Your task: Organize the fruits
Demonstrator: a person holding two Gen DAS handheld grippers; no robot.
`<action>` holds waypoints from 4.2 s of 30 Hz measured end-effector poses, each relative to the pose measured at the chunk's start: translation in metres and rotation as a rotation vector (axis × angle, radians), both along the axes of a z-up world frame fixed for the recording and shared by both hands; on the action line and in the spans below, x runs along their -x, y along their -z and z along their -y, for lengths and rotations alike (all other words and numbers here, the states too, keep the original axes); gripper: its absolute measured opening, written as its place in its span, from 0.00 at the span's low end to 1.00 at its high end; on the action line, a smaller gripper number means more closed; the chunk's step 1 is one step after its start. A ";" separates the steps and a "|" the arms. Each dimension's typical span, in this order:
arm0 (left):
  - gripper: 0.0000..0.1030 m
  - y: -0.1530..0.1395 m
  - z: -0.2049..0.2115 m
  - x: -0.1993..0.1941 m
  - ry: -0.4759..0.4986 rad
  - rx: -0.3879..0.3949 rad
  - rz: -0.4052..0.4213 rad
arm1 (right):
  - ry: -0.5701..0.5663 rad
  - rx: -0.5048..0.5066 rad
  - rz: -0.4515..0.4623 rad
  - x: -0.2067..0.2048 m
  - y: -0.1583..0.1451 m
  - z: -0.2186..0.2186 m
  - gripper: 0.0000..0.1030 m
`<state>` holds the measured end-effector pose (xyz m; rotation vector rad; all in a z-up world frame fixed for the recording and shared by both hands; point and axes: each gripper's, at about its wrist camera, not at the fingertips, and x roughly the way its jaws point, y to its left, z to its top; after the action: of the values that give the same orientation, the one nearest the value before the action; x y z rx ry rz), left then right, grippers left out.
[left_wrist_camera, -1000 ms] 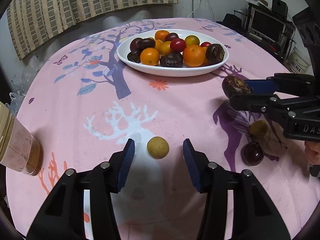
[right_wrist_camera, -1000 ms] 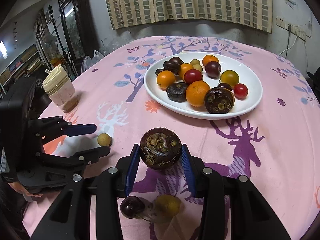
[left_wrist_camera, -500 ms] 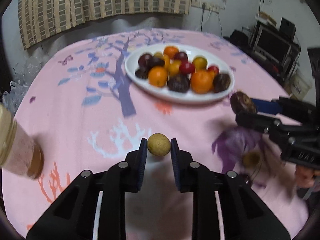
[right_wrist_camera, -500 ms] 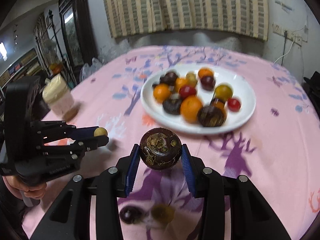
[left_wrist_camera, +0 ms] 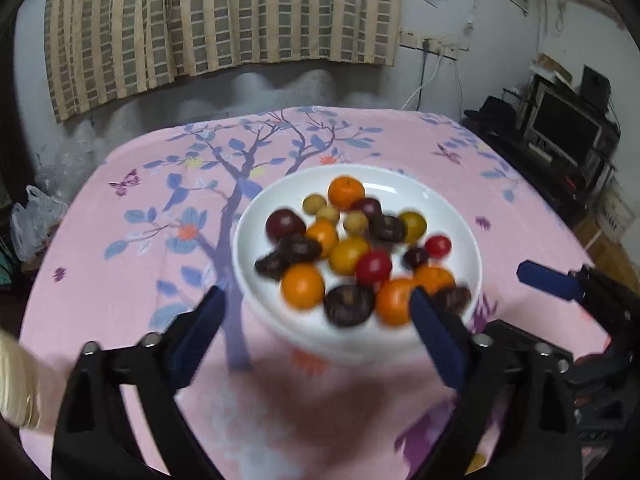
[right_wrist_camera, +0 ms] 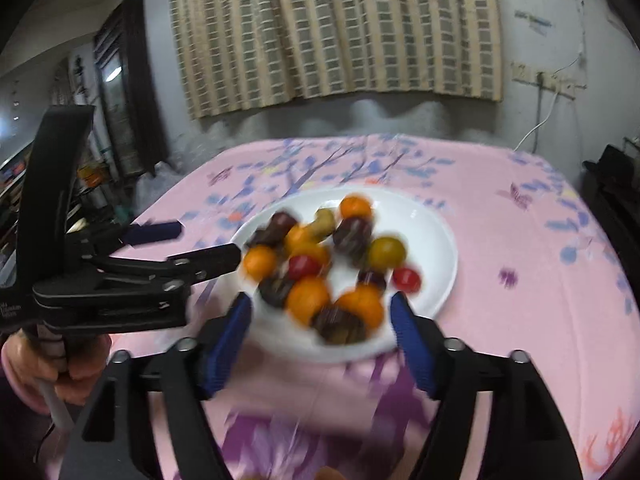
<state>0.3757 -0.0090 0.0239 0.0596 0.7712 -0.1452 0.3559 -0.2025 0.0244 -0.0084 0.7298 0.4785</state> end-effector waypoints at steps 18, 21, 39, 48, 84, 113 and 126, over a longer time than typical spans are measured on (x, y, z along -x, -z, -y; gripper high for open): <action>0.95 0.047 -0.009 0.138 0.042 -0.019 -0.014 | -0.103 0.155 -0.192 0.084 0.056 -0.013 0.51; 0.95 0.047 -0.010 0.137 0.040 -0.011 -0.023 | -0.119 0.168 -0.204 0.083 0.061 -0.016 0.47; 0.95 0.047 -0.006 0.137 0.056 -0.010 -0.023 | -0.109 0.142 -0.170 0.083 0.056 -0.014 0.26; 0.71 0.062 0.045 0.148 0.301 -0.020 -0.073 | -0.002 0.066 -0.170 0.072 0.044 0.012 0.26; 0.28 -0.008 0.029 -0.044 0.103 0.091 0.013 | 0.089 -0.075 0.020 -0.029 -0.006 0.015 0.27; 0.95 0.027 -0.019 0.166 -0.125 -0.091 0.068 | 0.060 0.147 0.014 0.142 0.032 0.035 0.97; 0.95 0.025 -0.021 0.167 -0.138 -0.098 0.084 | 0.052 0.148 0.018 0.142 0.031 0.035 0.97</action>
<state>0.2088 0.0122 -0.0007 0.1044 0.6960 0.0256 0.2143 -0.2375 -0.0070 -0.1322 0.7450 0.3734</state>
